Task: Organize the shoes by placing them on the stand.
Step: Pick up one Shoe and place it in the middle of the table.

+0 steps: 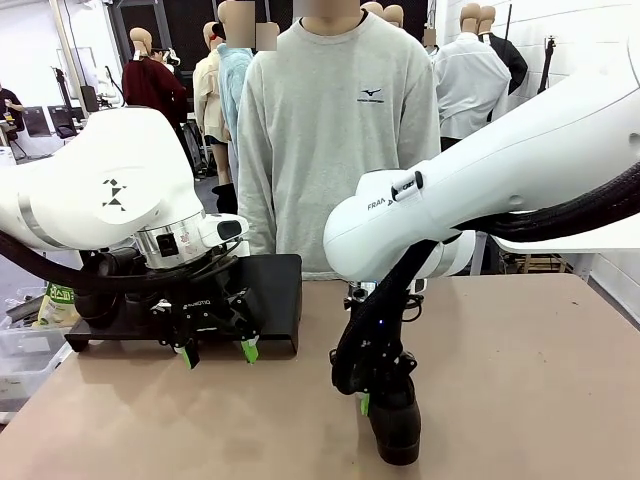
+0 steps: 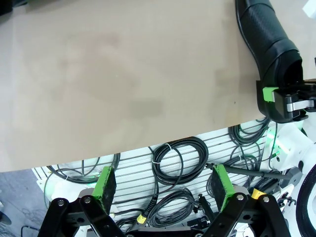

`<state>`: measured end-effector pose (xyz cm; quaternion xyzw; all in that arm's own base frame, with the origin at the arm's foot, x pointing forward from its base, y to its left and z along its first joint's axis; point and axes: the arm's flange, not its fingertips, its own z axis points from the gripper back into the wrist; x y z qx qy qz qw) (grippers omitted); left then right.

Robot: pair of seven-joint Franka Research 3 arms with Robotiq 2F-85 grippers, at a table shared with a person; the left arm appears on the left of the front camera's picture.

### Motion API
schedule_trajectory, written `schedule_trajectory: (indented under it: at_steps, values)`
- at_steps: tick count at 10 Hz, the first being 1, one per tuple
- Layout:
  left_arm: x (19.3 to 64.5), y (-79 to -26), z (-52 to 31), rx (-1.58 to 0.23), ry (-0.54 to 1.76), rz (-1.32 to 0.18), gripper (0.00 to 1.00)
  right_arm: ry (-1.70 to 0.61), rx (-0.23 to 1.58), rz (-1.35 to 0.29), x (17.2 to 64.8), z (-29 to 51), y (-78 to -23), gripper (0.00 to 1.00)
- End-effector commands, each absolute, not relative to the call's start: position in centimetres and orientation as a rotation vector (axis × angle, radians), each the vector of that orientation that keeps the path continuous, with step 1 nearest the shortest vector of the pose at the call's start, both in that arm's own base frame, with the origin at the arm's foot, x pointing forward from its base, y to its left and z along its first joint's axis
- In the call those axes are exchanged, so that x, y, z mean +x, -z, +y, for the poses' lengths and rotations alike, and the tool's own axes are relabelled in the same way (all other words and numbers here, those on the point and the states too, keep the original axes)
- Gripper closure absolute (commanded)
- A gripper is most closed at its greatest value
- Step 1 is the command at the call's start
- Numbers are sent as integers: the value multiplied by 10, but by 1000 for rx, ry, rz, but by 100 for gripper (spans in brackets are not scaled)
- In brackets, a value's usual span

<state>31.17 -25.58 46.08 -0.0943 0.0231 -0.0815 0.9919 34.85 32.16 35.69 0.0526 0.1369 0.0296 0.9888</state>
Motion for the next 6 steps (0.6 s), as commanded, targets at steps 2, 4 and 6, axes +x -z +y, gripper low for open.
schedule_trajectory:
  at_steps: [2, 4, 6]
  values:
    - [311, -461, -254, -203, 165, 57, 0, -68, 133, 358, 355, 323, -349, 99]
    - [311, -461, -254, -203, 165, 57, 0, -59, 130, 355, 357, 323, -349, 70]
    - [311, -461, -254, -203, 165, 57, 0, -49, 123, 348, 356, 324, -348, 36]
